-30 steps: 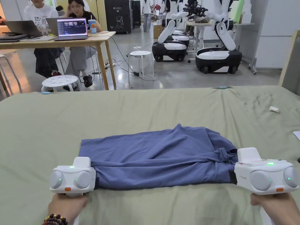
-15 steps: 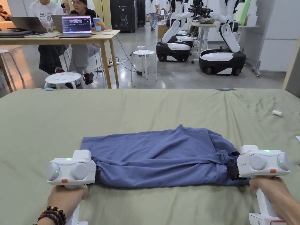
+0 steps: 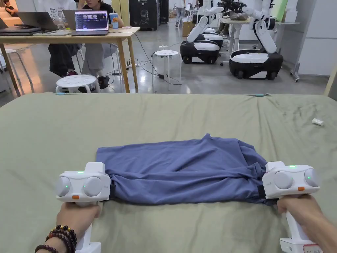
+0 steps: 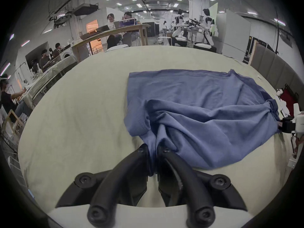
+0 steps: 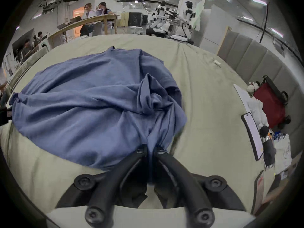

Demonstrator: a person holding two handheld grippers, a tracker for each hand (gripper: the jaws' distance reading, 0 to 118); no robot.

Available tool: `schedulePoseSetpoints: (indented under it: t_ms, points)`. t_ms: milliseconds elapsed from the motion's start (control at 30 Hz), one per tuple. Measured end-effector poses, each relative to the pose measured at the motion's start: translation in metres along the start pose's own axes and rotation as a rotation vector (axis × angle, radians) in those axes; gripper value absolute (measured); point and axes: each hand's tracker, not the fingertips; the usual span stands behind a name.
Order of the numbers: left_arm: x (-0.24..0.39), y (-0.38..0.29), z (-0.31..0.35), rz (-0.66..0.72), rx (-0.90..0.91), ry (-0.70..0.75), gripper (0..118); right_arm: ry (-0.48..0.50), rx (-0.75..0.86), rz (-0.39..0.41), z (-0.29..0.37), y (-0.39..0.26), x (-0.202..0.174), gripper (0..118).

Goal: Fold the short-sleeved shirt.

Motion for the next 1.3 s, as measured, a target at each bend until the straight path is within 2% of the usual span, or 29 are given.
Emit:
schedulePoseSetpoints:
  t_ms: [333, 633, 833, 867, 1133, 1167, 1200, 1233, 1300]
  points:
    - [-0.011, -0.019, 0.05, -0.029, 0.038, -0.003, 8, -0.013, 0.022, 0.031, 0.055, -0.029, 0.017, 5]
    - [-0.023, -0.077, 0.116, -0.021, 0.04, -0.043, 8, 0.013, 0.034, 0.062, 0.12, -0.096, 0.022, 5]
    - [-0.017, -0.115, 0.112, -0.059, -0.013, -0.031, 8, -0.002, 0.009, 0.067, 0.103, -0.116, 0.015, 5]
    - [-0.015, -0.119, 0.108, -0.06, -0.02, -0.026, 8, -0.008, -0.002, 0.062, 0.084, -0.112, 0.017, 5]
    - [-0.02, -0.118, 0.089, -0.07, -0.021, -0.014, 12, -0.029, -0.019, 0.067, 0.074, -0.119, 0.01, 7]
    - [-0.021, -0.118, 0.09, -0.072, -0.022, -0.011, 18, -0.033, -0.01, 0.076, 0.076, -0.12, 0.01, 9]
    - [-0.024, -0.118, 0.091, -0.075, -0.019, 0.0, 30, -0.035, 0.001, 0.085, 0.077, -0.121, 0.01, 17]
    - [-0.027, -0.118, 0.092, -0.077, -0.014, 0.008, 57, -0.056, 0.011, 0.095, 0.08, -0.122, 0.011, 39]
    - [-0.037, -0.119, 0.099, -0.068, -0.014, 0.002, 101, -0.073, 0.03, 0.088, 0.093, -0.124, 0.019, 88]
